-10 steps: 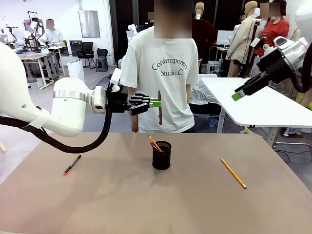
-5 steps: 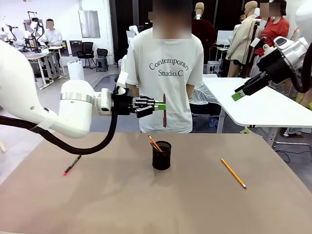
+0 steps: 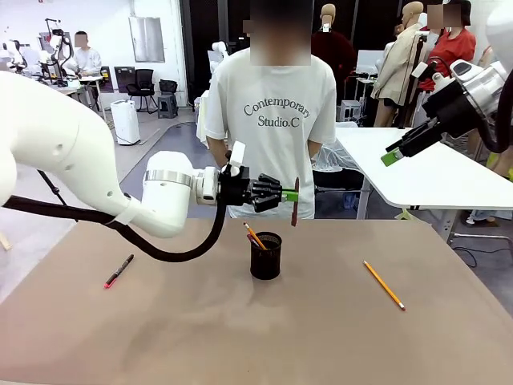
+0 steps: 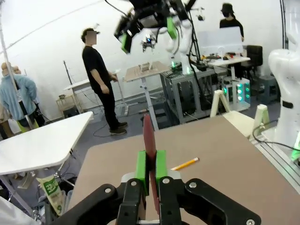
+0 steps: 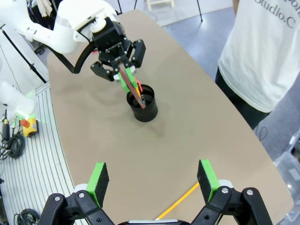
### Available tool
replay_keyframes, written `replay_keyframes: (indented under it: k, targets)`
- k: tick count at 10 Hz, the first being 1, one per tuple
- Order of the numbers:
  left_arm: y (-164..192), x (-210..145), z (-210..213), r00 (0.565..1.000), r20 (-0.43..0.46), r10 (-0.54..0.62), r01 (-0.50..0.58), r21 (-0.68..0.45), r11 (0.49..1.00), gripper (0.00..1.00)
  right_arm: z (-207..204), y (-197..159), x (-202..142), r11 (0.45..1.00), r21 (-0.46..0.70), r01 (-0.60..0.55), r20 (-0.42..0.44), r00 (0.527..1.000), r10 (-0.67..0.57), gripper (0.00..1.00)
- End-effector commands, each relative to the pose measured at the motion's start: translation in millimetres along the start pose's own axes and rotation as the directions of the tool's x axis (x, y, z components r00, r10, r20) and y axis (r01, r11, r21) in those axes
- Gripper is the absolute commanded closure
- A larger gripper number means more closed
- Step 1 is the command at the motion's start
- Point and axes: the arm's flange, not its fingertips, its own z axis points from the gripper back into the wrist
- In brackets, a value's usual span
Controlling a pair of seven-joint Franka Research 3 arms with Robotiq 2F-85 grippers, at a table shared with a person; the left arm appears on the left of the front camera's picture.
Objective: Place the pens into the pen holder.
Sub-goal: Pick up a writing instrument from the table and place it into the Pen holder.
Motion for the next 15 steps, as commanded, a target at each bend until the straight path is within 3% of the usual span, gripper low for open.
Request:
replay_keyframes:
  k: [1,7,12,15]
  targets:
    - [2,-13,7,1.0,-0.017,0.026,-0.027,-0.048,0.999,1.0,1,0,2,1.0,0.008,0.003,0.015,1.0,-0.003,0.0]
    - [2,-39,51,0.998,0.012,0.063,-0.064,0.047,0.997,1.0,1,0,2,1.0,0.008,0.003,0.015,1.0,-0.003,0.0]
    - [3,-54,56,0.998,0.003,0.07,-0.07,0.046,0.996,1.0,1,0,2,1.0,0.008,0.003,0.015,1.0,-0.003,0.0]
    - [2,-52,58,0.997,0.025,0.07,-0.071,0.049,0.996,0.42,1,0,2,1.0,0.008,0.003,0.015,1.0,-0.003,0.0]
